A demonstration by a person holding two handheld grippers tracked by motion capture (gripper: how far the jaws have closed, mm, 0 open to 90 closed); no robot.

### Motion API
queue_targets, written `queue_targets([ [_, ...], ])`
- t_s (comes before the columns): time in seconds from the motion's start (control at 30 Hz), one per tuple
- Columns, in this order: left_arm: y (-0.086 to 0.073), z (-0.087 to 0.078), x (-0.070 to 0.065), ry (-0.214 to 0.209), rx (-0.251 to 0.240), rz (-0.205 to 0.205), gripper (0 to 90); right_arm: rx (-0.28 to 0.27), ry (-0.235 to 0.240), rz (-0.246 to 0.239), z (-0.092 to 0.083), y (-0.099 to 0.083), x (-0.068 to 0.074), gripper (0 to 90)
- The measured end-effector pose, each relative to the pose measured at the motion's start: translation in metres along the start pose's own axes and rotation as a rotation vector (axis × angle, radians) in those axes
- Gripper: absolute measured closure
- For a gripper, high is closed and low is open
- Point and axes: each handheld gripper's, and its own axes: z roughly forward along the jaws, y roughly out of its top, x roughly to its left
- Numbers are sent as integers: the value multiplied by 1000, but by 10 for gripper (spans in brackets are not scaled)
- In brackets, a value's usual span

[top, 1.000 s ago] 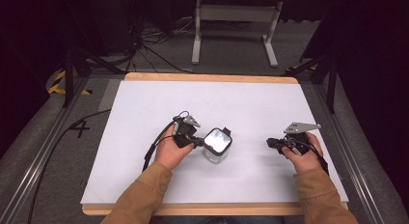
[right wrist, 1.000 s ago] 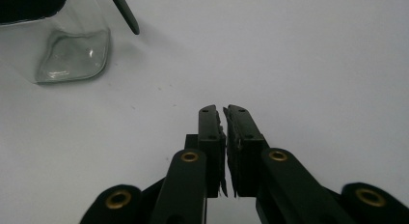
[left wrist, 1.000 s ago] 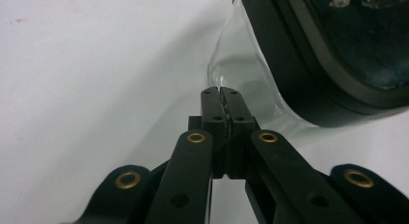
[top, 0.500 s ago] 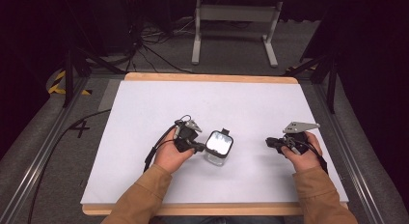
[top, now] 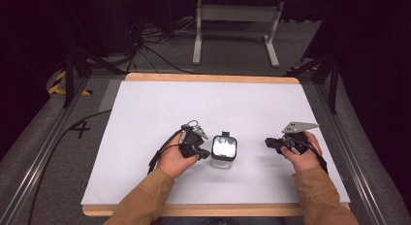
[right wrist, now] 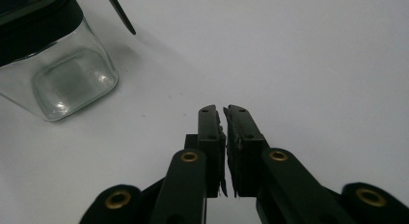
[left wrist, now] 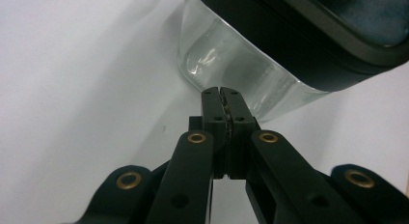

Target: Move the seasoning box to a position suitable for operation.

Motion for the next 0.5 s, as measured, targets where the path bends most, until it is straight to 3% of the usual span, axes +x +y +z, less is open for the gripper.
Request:
queue_targets([
  [0.3,3,3,-6,-17,14,26,899,0,6,-9,1,1,2,849],
  [0.5,2,1,-5,-37,11,17,893,-3,4,-10,0,1,1,848],
])
